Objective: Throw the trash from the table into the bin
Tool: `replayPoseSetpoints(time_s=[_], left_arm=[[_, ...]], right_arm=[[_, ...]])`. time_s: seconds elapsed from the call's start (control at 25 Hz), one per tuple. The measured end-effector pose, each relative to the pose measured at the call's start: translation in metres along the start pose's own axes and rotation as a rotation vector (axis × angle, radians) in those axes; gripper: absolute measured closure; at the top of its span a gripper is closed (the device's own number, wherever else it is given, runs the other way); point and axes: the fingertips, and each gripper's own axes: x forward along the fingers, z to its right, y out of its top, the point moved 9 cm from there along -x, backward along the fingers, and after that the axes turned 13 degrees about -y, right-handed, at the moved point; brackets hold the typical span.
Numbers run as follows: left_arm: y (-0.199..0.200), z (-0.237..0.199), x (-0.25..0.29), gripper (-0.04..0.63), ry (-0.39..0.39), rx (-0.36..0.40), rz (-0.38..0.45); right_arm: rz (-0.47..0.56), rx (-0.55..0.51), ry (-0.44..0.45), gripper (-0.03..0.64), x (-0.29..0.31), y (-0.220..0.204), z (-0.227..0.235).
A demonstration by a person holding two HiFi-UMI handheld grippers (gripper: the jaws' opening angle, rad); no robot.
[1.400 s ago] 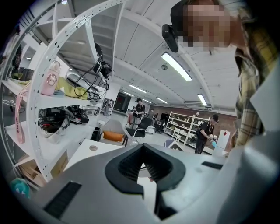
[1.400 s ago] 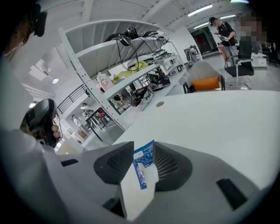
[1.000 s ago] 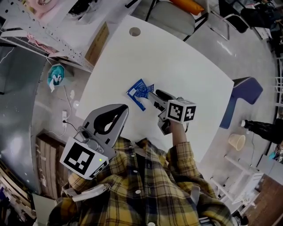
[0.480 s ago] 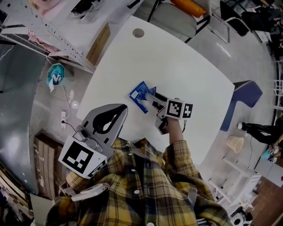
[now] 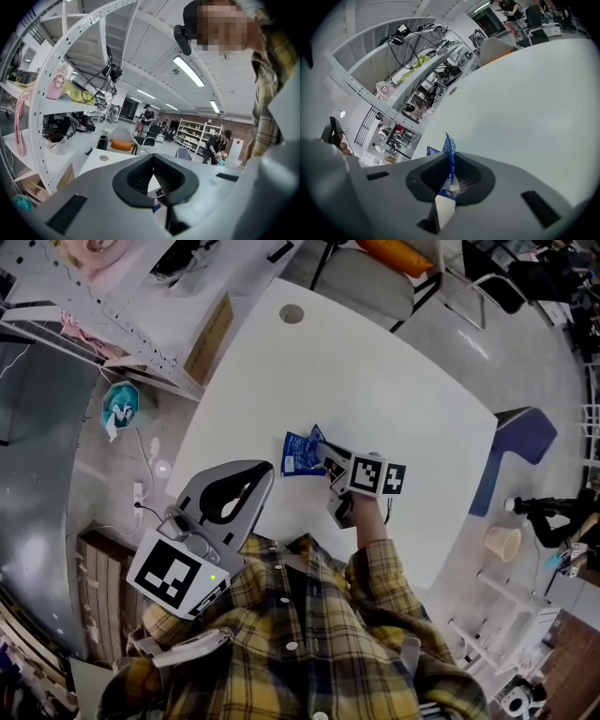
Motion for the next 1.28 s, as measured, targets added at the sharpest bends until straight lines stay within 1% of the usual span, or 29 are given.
replayPoseSetpoints(time_s=[0.16,0.32,0.52,0.72,0.92,1.12,1.28], left_arm=[[0.001,0.000,0.000,0.587,-0.013,0.005,0.004],[0.005,0.001,-0.001,0.586,-0.027,0.016,0.013],[0.009,0.005,0.001,0.586,-0.066,0.042,0.022],[0.011,0.009,0.006,0.586,-0.131,0.067,0.019],[0.013,0.016,0.019,0.586,-0.228,0.090,-0.001],[0.015,0.022,0.035,0.587,-0.318,0.101,-0.022],[0.020,0.040,0.052,0.586,-0.376,0.106,-0.039]], right_arm=[[0.024,-0.022,-0.005,0.614,-0.004,0.002,-0.004],[0.053,-0.077,-0.007,0.617,-0.012,0.007,-0.013],[0.124,-0.115,-0.019,0.617,-0.033,0.016,-0.022],[0.210,-0.124,-0.019,0.617,-0.059,0.017,-0.034],[0.309,-0.108,-0.069,0.617,-0.094,0.009,-0.034],[0.399,-0.065,-0.116,0.617,-0.127,0.002,-0.029],[0.447,-0.042,-0.144,0.617,-0.159,-0.004,-0.020]])
